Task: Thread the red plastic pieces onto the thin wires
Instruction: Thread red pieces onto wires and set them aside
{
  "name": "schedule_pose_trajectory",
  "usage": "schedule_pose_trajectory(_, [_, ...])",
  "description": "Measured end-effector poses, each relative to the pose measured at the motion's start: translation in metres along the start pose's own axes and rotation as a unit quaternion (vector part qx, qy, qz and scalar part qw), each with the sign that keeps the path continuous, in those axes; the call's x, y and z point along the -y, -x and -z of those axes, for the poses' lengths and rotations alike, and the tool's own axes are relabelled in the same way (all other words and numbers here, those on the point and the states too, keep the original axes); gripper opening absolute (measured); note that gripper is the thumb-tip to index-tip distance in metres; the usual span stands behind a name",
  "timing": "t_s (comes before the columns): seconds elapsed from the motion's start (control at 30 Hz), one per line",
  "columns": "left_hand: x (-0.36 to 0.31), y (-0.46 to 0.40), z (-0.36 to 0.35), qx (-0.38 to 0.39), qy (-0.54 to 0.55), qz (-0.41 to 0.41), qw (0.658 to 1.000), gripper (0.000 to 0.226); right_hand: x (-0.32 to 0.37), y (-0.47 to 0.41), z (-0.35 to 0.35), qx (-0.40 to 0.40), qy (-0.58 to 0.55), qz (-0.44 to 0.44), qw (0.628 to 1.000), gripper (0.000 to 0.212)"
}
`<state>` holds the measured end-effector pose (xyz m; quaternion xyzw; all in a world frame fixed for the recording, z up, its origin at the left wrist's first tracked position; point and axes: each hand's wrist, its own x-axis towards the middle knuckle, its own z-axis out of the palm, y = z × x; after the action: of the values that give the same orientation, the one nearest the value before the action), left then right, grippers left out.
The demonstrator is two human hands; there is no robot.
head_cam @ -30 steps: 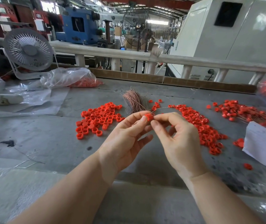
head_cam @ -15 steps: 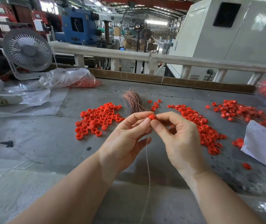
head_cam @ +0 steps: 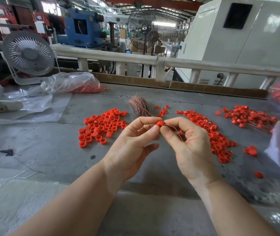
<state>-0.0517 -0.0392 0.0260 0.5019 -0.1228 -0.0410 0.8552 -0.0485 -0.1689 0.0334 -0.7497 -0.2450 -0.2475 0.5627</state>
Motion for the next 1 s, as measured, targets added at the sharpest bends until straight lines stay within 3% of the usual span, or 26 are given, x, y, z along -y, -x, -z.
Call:
schedule_pose_trajectory(0.43, [-0.0042, -0.0021, -0.0032, 0.0, 0.097, 0.008, 0.995, 0.017, -0.0015, -0.0001, -0.0017, -0.019, 0.046, 0.029, 0.998, 0.007])
schedule_pose_trajectory(1.0, [-0.004, -0.0003, -0.0052, -0.011, 0.112, -0.044, 0.993, 0.02, -0.0023, 0.0004, -0.0019, -0.019, 0.07, 0.087, 0.994, 0.01])
